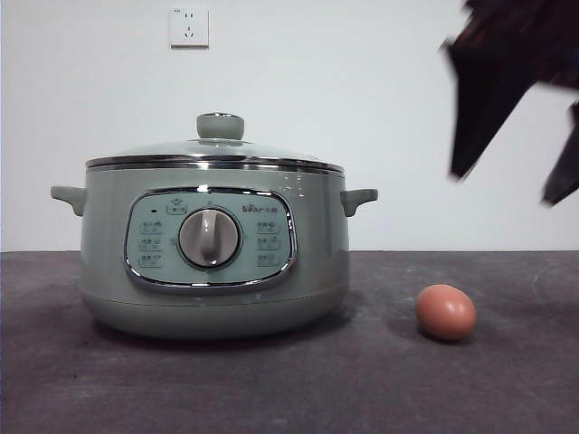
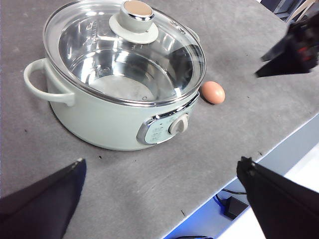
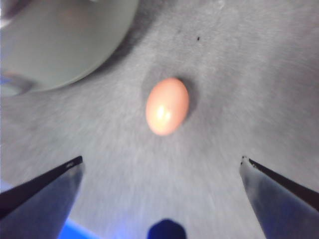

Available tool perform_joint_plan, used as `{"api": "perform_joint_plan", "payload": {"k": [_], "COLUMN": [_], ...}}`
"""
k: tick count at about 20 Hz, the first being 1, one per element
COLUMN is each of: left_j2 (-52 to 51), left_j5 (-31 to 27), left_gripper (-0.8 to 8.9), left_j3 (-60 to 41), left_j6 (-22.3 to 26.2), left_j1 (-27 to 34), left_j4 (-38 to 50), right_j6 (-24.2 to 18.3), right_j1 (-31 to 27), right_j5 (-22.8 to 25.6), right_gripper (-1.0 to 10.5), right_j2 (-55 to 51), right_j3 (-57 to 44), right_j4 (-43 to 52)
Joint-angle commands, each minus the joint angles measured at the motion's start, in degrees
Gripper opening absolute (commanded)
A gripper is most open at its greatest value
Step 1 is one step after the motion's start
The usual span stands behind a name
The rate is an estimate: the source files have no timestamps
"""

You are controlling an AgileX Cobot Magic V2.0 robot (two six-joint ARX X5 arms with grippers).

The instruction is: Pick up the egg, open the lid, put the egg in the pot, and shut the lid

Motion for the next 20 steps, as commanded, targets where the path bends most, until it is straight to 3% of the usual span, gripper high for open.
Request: {"api": "perform_joint_plan", "payload": {"k": [1,8,13,16,20], "left_j2": [-0.07,-0.07,-0.07,-0.07,-0.07], "left_j5": [0.00,0.00,-0.02,-0.02,-0.02], "left_gripper": [5.64,5.64,5.64,5.64,5.64], "left_j3": [0.09,0.09,0.09,0.09,0.09], "left_j6": [0.61,0.61,0.61,0.61,0.61], "left_j1": [0.07,0.09,0.07,0.07,0.07], "left_j4": [0.35,0.37,0.35,0.37,0.48], "right_j6": [2.64,3.58,4.09,4.20,4.98], "right_j1": [1.73,4.04,4.07,4.07,4.07], "right_j5": [1.86,4.26,4.28,4.15,4.11], "right_gripper": [5.3,4.4,4.3,3.4,3.4], "right_j2": [5.86,17.18,19.78,20.96,21.44], "right_j3": [0.00,0.00,0.00,0.00,0.00], "right_j4": [3.67,9.57,12.57,14.14,14.51]}}
